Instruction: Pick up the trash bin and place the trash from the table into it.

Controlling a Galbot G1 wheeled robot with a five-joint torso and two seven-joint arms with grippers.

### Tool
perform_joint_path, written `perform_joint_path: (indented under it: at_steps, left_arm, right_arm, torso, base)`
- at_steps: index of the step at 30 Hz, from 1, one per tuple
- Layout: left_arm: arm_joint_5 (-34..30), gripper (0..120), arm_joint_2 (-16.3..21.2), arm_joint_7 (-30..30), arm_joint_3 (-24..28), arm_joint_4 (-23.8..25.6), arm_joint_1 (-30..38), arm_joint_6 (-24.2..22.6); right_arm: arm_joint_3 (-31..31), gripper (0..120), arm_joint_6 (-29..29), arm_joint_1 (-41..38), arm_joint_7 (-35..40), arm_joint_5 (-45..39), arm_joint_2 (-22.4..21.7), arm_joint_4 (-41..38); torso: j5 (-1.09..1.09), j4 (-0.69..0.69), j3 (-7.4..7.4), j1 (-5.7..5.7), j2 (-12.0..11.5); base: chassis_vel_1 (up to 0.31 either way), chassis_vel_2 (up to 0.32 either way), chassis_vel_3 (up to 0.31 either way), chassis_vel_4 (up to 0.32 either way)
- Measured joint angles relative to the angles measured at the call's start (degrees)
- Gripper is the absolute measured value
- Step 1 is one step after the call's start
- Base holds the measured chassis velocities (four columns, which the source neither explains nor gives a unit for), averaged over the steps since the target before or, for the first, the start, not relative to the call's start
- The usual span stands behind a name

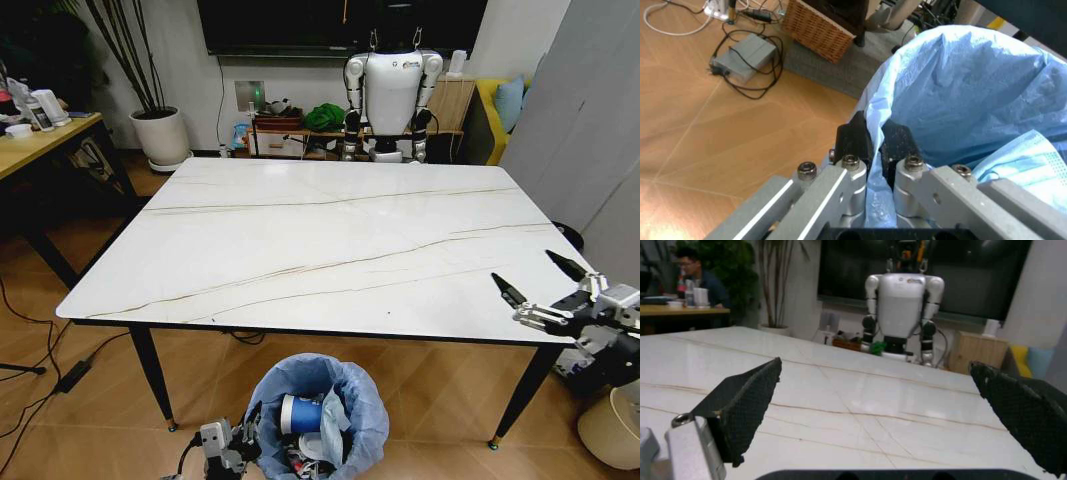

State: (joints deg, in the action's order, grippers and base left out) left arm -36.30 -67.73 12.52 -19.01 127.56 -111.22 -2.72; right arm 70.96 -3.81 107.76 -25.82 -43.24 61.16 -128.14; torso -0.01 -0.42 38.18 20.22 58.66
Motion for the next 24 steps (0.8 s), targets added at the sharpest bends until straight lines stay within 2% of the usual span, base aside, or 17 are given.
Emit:
perform_joint_path:
  at_steps: [1,3,5,8,10,16,24]
  left_arm:
    - [0.01,0,0.15,0.01,-0.14,0.0,0.0,-0.06]
    - [-0.65,0,0.9,0.05,-1.0,0.0,0.18,-0.29]
    - [-1.38,0,1.33,0.12,-1.22,0.0,0.38,-0.37]
    - [-1.74,0,1.61,0.14,-1.23,-0.02,0.51,-0.44]
    - [-2.17,0,1.95,0.12,-1.1,-0.4,0.77,-0.5]
    - [-1.74,0,1.44,-0.88,-1.08,-1.68,0.01,0.14]
    - [-0.1,0,-0.72,-1.33,-1.62,-1.99,-1.74,1.12]
  right_arm:
    - [0.34,100,-0.35,0.02,-0.42,-0.02,1.0,0.49]
    - [1.58,100,-3.1,0.29,-2.01,-0.08,6.43,3.4]
    - [2.15,100,-4.97,0.48,-3.11,0.15,9.33,5.48]
    - [2.46,100,-6.12,0.54,-3.83,0.33,10.92,6.92]
    - [2.83,100,-8.76,0.35,-5.91,1.02,14.79,10.99]
    - [2.31,100,-13.38,-1.64,-10.96,1.62,18.68,18.83]
    - [1.66,100,-16.89,-3.52,-13.61,-0.11,19.26,23.35]
  torso:
    - [0.01,-0.01,0.0,0.0,0.0]
    - [0.01,-0.01,0.0,0.0,0.0]
    - [0.01,-0.02,0.0,0.0,0.0]
    - [-0.01,-0.01,0.0,0.0,0.0]
    - [-0.01,0.0,0.0,0.0,0.0]
    - [0.02,0.0,0.0,0.0,0.0]
    - [0.01,0.0,0.0,0.0,0.0]
  base:
    - [0.0,0.0,0.0,0.0]
    - [0.0,0.0,0.0,0.0]
    - [0.0,0.0,0.0,0.0]
    - [0.0,0.0,0.0,0.0]
    - [0.0,0.0,0.0,0.0]
    - [0.0,0.0,0.0,0.0]
    - [0.0,0.0,0.0,0.0]
